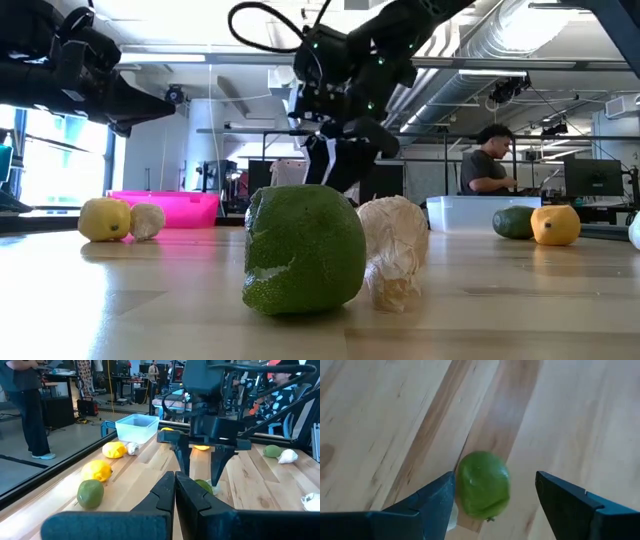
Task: Sort produce into baskets
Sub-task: Put the center lime into the transparent bin, then put the top right lime into the transparent bin
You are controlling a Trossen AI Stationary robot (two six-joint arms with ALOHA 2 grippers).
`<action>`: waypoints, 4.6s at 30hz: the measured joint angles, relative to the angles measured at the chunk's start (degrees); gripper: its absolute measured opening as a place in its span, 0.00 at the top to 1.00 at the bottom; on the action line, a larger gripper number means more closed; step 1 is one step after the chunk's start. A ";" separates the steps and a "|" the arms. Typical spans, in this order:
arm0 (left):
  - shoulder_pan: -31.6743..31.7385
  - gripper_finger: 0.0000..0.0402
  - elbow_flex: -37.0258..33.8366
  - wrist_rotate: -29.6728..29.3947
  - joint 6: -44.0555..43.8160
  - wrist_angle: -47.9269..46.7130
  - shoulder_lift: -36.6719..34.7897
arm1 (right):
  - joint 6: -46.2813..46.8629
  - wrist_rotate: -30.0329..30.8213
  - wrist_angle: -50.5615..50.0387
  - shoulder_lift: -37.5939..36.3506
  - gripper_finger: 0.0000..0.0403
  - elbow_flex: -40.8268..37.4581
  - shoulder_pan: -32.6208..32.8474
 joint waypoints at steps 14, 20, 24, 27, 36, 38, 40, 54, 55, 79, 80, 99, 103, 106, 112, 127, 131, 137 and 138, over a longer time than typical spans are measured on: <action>0.00 1.00 0.00 0.00 -0.02 -0.27 0.01 | -2.43 0.35 0.22 4.03 0.35 -0.04 0.14; 0.00 1.00 0.01 -0.16 -0.77 -0.26 0.02 | -2.35 0.12 0.46 3.65 0.49 -0.04 -0.21; 0.00 1.00 -0.01 -1.16 -1.01 -0.25 0.02 | 0.67 -3.06 0.46 3.50 0.61 0.99 -1.46; 0.00 1.00 0.00 -2.99 -1.01 0.11 0.02 | 2.83 -5.49 -0.57 3.39 0.67 2.76 -2.85; 0.00 1.00 0.01 -4.63 -1.45 3.29 0.00 | 5.72 -5.04 -5.84 -5.12 0.67 3.55 -9.51; 0.00 1.00 0.01 -5.19 -1.47 3.46 0.02 | 6.78 -4.23 -7.95 -8.27 0.67 2.53 -12.06; 0.02 1.00 0.00 -5.99 -1.47 3.64 0.01 | 7.94 -2.81 -9.10 -11.18 0.67 1.21 -14.95; 0.04 1.00 0.01 -8.39 0.06 4.76 0.00 | 20.17 8.99 -6.76 -31.33 0.67 -14.92 -37.05; 0.04 1.00 -0.01 -8.87 0.04 4.85 0.00 | 21.81 10.37 -6.72 -32.05 0.67 -15.36 -38.29; 0.04 1.00 -0.01 -11.93 -1.95 4.85 0.00 | 50.12 17.89 2.84 -29.05 0.67 -27.39 -46.39; 0.04 1.00 -0.01 -11.95 -1.56 4.85 0.00 | 50.39 17.83 4.19 -29.03 0.67 -28.01 -46.54; 0.04 1.00 -0.01 -12.41 -1.45 4.84 0.00 | 51.64 18.26 11.47 -18.96 0.67 -29.03 -47.10; 0.04 1.00 -0.01 -12.41 -1.55 4.82 0.01 | 51.82 19.31 11.67 -18.66 0.64 -29.03 -47.10; 0.04 1.00 -0.01 -12.41 -1.53 4.82 0.00 | 51.82 20.01 11.66 -18.66 0.59 -29.03 -47.10; 0.04 1.00 -0.01 -12.41 -1.51 4.76 0.00 | 52.19 20.01 11.62 -18.66 0.49 -29.02 -47.05; 0.05 1.00 -0.01 -12.40 -2.05 4.41 0.00 | 48.22 18.91 10.92 -24.95 0.52 -28.96 -45.18; 0.04 1.00 -0.01 -12.39 -2.17 4.41 0.02 | 46.30 19.13 11.00 -24.98 0.64 -28.96 -43.71; 0.04 1.00 -0.01 -10.64 -5.40 4.34 0.02 | 42.50 19.55 10.85 -28.93 0.85 -28.96 -40.91; 0.04 1.00 0.01 -10.18 -5.54 4.34 0.05 | 42.13 20.12 10.74 -30.12 0.88 -28.96 -40.20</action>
